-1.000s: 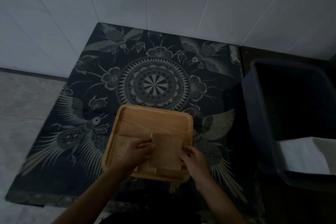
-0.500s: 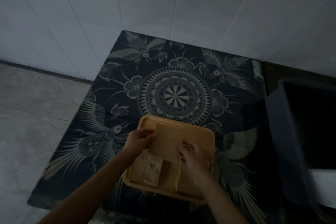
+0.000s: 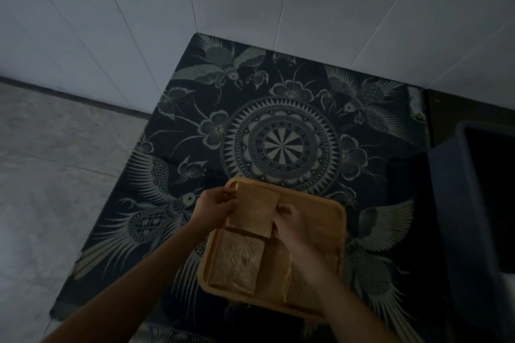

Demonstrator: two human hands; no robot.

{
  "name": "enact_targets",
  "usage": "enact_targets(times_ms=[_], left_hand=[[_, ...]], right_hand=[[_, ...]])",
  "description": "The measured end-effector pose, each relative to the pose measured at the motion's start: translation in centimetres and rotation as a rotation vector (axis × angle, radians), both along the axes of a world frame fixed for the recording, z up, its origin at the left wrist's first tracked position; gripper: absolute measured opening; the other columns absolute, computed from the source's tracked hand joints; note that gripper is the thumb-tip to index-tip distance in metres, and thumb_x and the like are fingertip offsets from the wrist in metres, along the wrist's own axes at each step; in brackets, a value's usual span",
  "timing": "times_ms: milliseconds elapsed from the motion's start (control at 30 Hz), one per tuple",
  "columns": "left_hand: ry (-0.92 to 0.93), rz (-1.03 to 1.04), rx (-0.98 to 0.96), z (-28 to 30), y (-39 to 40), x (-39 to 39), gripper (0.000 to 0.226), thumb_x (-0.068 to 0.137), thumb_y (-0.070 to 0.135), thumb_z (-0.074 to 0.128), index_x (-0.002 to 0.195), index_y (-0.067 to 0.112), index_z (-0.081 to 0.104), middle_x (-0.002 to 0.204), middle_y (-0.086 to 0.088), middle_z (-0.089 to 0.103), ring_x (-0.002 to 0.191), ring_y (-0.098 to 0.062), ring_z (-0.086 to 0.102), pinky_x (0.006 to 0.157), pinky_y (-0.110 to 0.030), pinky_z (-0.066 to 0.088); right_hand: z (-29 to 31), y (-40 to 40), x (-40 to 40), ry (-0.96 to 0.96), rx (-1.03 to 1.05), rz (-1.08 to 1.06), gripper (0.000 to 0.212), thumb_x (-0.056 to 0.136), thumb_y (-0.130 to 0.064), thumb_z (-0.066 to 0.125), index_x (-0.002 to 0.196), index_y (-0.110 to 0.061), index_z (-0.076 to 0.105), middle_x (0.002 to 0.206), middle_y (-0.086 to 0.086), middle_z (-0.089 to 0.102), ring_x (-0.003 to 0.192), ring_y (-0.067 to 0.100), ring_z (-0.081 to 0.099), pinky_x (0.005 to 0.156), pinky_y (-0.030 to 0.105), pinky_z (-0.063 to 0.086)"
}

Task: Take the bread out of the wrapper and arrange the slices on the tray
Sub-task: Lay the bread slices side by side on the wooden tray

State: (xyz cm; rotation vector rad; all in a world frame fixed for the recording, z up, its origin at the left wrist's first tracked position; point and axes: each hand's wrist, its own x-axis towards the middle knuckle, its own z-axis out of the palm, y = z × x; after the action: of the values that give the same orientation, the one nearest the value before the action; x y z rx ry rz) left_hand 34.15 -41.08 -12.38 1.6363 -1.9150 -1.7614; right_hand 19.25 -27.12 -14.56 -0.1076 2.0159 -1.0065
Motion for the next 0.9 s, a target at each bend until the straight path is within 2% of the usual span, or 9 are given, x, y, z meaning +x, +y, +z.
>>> enact_targets(times_ms=[167,300,367,433,533,600,667,767,900], left_hand=[[-0.017,-0.011,-0.059,-0.5,-0.2,0.2,0.029,0.088,0.017,0.073,0.117,0.016,0.071,0.107,-0.001,0.075,0.1,-0.015,0.07,0.093,-0.042,0.059],[-0.043,-0.048,-0.143,-0.7,-0.4,0.5,0.024,0.089,0.017,0.071,0.112,0.019,0.074,0.105,0.002,0.076,0.096,-0.008,0.07,0.083,-0.027,0.058],[-0.062,-0.075,-0.186,-0.7,-0.4,0.5,0.024,0.089,0.017,0.071,0.112,0.019,0.075,0.104,0.004,0.077,0.092,-0.004,0.07,0.077,-0.018,0.054],[-0.082,-0.101,-0.233,-0.7,-0.4,0.5,0.024,0.088,0.018,0.072,0.112,0.019,0.076,0.104,0.004,0.078,0.087,-0.001,0.069,0.072,-0.01,0.049],[-0.107,-0.131,-0.312,-0.6,-0.4,0.4,0.024,0.088,0.019,0.072,0.111,0.018,0.077,0.104,0.003,0.078,0.086,-0.003,0.069,0.07,-0.007,0.046],[-0.118,-0.147,-0.352,-0.6,-0.3,0.4,0.023,0.088,0.018,0.072,0.11,0.019,0.078,0.105,0.003,0.079,0.086,-0.002,0.069,0.069,-0.006,0.045],[-0.129,-0.158,-0.374,-0.6,-0.2,0.4,0.023,0.088,0.019,0.071,0.11,0.019,0.078,0.104,0.004,0.079,0.082,0.001,0.067,0.067,-0.005,0.045],[-0.128,-0.157,-0.372,-0.6,-0.1,0.4,0.024,0.087,0.02,0.07,0.11,0.02,0.078,0.103,0.005,0.079,0.083,0.0,0.069,0.069,-0.012,0.051],[-0.118,-0.176,-0.366,-0.3,-0.1,0.5,0.026,0.088,0.019,0.069,0.112,0.018,0.077,0.103,0.004,0.079,0.088,-0.005,0.071,0.076,-0.023,0.058]], right_hand=[[-0.9,0.0,0.4,-0.013,0.013,-0.007,0.022,0.095,-0.026,0.071,0.114,-0.018,0.064,0.11,0.003,0.069,0.096,0.017,0.069,0.087,0.044,0.063],[-1.2,-0.1,0.7,0.075,-0.003,0.067,0.012,0.096,-0.027,0.069,0.105,-0.029,0.061,0.104,-0.004,0.069,0.095,0.015,0.069,0.086,0.043,0.062],[-1.2,-0.2,0.8,0.135,0.013,0.105,0.015,0.096,-0.025,0.069,0.104,-0.033,0.059,0.099,-0.009,0.068,0.088,0.007,0.068,0.077,0.032,0.063],[-1.0,-0.3,0.8,0.196,0.039,0.145,0.016,0.096,-0.026,0.068,0.107,-0.033,0.059,0.094,-0.017,0.064,0.08,-0.003,0.063,0.058,0.011,0.053],[-1.2,-0.3,0.9,0.239,0.048,0.18,0.019,0.096,-0.027,0.068,0.112,-0.031,0.059,0.091,-0.021,0.061,0.076,-0.008,0.059,0.049,0.003,0.045],[-1.4,-0.2,0.9,0.241,0.042,0.18,0.024,0.096,-0.025,0.067,0.119,-0.025,0.061,0.093,-0.019,0.062,0.079,-0.004,0.063,0.056,0.009,0.051],[-1.6,-0.1,0.9,0.231,0.04,0.18,0.027,0.096,-0.025,0.067,0.123,-0.024,0.061,0.095,-0.017,0.064,0.081,0.002,0.067,0.065,0.022,0.06],[-1.8,0.0,0.8,0.21,0.039,0.183,0.028,0.096,-0.024,0.067,0.124,-0.023,0.061,0.096,-0.012,0.066,0.084,0.009,0.07,0.075,0.037,0.065],[-1.8,0.0,0.6,0.169,0.044,0.183,0.027,0.096,-0.021,0.067,0.123,-0.022,0.062,0.096,-0.011,0.065,0.087,0.01,0.069,0.078,0.042,0.065]])
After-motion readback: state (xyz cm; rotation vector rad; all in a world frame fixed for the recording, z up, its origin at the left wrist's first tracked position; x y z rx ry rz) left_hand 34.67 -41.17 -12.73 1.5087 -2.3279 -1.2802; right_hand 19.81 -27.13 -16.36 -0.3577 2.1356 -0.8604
